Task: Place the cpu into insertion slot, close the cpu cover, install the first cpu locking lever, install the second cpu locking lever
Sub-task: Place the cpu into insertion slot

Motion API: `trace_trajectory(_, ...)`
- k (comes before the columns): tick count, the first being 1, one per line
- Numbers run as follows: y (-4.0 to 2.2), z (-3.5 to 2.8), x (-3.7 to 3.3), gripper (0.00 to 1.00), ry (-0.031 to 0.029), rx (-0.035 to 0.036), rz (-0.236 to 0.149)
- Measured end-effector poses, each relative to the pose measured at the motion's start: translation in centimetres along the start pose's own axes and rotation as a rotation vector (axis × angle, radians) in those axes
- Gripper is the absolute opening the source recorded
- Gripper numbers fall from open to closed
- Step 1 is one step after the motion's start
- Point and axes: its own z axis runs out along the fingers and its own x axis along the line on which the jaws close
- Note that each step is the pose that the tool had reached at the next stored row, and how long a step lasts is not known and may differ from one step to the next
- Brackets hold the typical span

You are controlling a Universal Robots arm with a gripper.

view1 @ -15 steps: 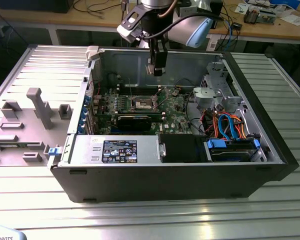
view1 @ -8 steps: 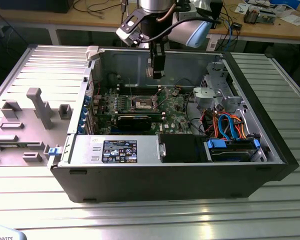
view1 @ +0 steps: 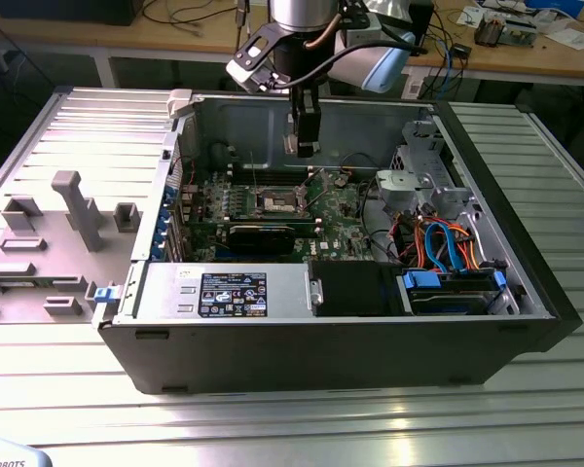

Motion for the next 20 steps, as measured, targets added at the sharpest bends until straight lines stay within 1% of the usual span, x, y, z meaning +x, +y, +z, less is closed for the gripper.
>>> trace_trajectory(11, 0.0, 0.0, 0.0, 0.54, -0.0002, 0.0, 0.001)
trace_trajectory(15, -0.02, 0.02, 0.0, 0.54, -0.0018, -0.0004, 0.022)
trace_trajectory(20, -0.02, 0.02, 0.0, 0.54, -0.002, -0.0004, 0.023)
